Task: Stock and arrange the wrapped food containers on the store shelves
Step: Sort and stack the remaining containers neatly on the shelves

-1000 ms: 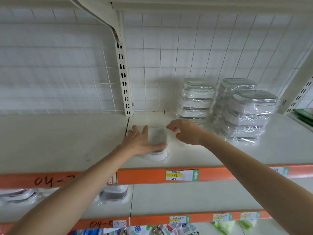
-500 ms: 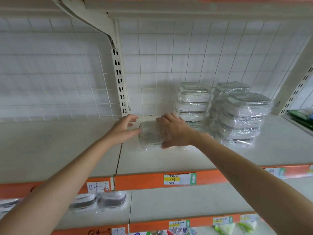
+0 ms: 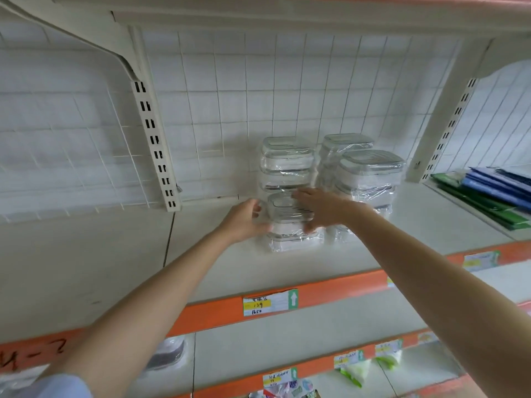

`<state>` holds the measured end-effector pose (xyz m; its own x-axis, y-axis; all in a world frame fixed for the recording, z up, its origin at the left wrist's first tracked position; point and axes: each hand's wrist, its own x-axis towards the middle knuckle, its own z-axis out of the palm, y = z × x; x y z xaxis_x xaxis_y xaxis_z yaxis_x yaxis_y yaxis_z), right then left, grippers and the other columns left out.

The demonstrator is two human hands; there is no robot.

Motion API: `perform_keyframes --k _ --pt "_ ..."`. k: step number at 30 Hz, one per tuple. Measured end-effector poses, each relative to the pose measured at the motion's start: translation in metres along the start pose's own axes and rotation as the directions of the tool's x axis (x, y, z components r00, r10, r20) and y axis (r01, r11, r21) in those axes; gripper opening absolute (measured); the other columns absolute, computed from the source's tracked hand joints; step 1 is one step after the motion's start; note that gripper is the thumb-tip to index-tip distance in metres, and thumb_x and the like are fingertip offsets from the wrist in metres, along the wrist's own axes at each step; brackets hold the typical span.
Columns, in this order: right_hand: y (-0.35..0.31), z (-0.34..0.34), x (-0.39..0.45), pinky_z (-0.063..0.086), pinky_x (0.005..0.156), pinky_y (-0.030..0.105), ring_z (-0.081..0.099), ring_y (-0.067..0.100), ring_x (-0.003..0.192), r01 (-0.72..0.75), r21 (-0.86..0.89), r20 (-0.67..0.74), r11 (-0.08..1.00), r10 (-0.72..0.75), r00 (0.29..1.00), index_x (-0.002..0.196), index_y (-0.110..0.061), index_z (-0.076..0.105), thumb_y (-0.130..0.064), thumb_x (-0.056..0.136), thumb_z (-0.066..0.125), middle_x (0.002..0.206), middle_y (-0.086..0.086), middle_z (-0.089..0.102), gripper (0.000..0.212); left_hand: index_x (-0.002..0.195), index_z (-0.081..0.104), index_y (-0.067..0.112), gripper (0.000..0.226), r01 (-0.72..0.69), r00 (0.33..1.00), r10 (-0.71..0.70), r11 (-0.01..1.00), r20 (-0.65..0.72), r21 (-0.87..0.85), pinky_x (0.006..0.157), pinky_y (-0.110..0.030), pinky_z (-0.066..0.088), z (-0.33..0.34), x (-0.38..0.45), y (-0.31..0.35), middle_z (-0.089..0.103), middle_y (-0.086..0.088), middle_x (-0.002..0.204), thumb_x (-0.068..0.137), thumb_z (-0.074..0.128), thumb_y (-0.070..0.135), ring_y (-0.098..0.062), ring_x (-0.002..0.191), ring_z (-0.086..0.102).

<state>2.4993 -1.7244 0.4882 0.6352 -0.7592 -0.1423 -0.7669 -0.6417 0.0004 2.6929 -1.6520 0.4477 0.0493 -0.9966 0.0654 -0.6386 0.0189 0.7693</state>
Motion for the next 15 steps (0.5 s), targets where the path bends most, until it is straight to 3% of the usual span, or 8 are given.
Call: perform_keyframes --k 2,4,6,8,12,15 --pt "0.001 0.002 -0.002 0.018 0.115 0.037 0.016 0.027 0.143 -0.014 0.035 -0.023 0.999 0.015 1.000 0.151 -0.015 0.012 -0.028 0.076 0.077 0.158 0.005 0.010 0.099 0.092 0.049 0.033 0.044 0.044 0.999 -0.037 0.982 0.038 -0.185 0.072 -0.009 0.042 0.004 0.001 0.005 0.056 0.013 0.096 0.061 0.075 0.018 -0.008 0.096 0.054" --pt "0.003 0.004 -0.004 0.020 0.113 0.034 0.018 0.025 0.143 -0.011 0.051 -0.054 0.999 0.013 0.998 0.150 -0.015 0.013 -0.027 0.077 0.076 0.158 0.006 0.012 0.098 0.107 0.049 0.028 0.057 0.084 0.993 -0.056 0.956 0.107 -0.280 0.084 -0.022 0.045 0.008 0.001 0.006 0.054 0.005 0.105 0.053 0.065 0.018 -0.010 0.100 0.053" --pt "0.003 0.006 -0.006 0.021 0.112 0.033 0.020 0.024 0.143 -0.001 0.060 -0.083 0.998 0.006 0.997 0.150 -0.015 0.015 -0.026 0.077 0.076 0.157 0.006 0.015 0.096 0.131 0.039 0.013 0.085 0.085 0.986 -0.045 0.964 0.161 -0.251 0.097 -0.031 0.042 0.014 -0.002 0.008 0.046 -0.006 0.127 0.050 0.066 0.020 -0.017 0.118 0.047" --pt "0.003 0.006 -0.006 0.023 0.112 0.033 0.021 0.023 0.142 0.006 0.061 -0.101 0.998 0.001 0.995 0.150 -0.016 0.017 -0.025 0.076 0.077 0.157 0.005 0.017 0.096 0.132 0.038 0.009 0.093 0.051 0.994 -0.034 0.984 0.103 -0.169 0.103 -0.036 0.041 0.022 -0.005 0.008 0.043 -0.010 0.133 0.048 0.073 0.026 -0.022 0.121 0.046" --pt "0.000 0.006 -0.005 0.027 0.111 0.036 0.024 0.025 0.140 0.027 0.020 -0.110 0.999 -0.025 0.994 0.149 -0.016 0.022 -0.027 0.074 0.078 0.156 0.004 0.017 0.094 0.135 0.039 0.011 0.099 0.043 0.997 -0.053 0.985 -0.053 -0.165 0.096 -0.037 0.047 0.030 -0.005 0.002 0.050 -0.006 0.127 0.049 0.083 0.029 -0.021 0.110 0.055" --pt "-0.001 0.005 -0.006 0.036 0.103 0.037 0.025 0.025 0.130 0.019 -0.050 -0.202 0.999 -0.029 0.979 0.143 -0.023 0.034 -0.032 0.073 0.078 0.144 0.003 0.025 0.083 0.126 0.042 0.014 0.086 0.026 0.993 -0.043 0.988 -0.110 -0.155 0.081 -0.018 0.047 0.034 -0.002 -0.002 0.053 -0.002 0.121 0.053 0.087 0.025 -0.012 0.099 0.056"
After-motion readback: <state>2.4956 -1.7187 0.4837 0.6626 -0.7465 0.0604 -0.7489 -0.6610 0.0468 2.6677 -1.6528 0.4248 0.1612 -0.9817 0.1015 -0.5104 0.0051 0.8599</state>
